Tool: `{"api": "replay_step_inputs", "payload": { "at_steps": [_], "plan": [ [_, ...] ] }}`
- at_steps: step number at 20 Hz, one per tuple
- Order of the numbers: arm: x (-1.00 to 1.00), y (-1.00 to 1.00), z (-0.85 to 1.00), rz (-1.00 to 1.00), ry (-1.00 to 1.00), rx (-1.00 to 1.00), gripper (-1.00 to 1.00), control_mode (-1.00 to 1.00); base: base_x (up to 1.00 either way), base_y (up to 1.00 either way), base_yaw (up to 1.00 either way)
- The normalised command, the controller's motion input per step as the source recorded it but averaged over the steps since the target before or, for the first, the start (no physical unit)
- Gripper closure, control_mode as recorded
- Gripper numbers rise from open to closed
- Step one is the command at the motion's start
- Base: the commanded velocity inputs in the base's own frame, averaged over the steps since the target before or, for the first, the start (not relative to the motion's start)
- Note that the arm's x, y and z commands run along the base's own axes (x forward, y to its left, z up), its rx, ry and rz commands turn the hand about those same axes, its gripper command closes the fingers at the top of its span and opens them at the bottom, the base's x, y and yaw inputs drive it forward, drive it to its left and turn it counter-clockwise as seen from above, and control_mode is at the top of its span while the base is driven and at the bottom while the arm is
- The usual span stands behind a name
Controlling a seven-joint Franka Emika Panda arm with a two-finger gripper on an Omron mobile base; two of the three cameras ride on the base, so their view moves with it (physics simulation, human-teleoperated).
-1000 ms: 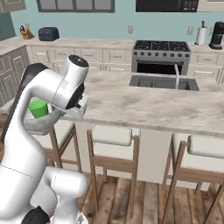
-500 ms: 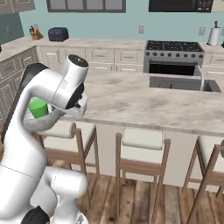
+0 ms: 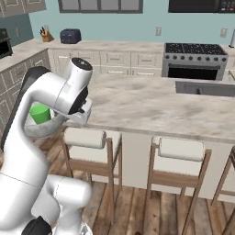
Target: Place the cup inside the bowl on the dining table and move the bowl to any counter.
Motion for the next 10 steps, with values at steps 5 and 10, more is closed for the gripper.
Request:
{"api": "replay_step_inputs", "payload": {
  "at_steps": [5, 10],
  "plan": [
    [0.0, 0.0, 0.0, 0.0, 0.0, 0.0, 1.0, 1.0, 0.0, 0.62, 0.0],
    [0.0, 0.0, 0.0, 0.0, 0.0, 0.0, 1.0, 1.0, 0.0, 0.71, 0.0]
  ]
}}
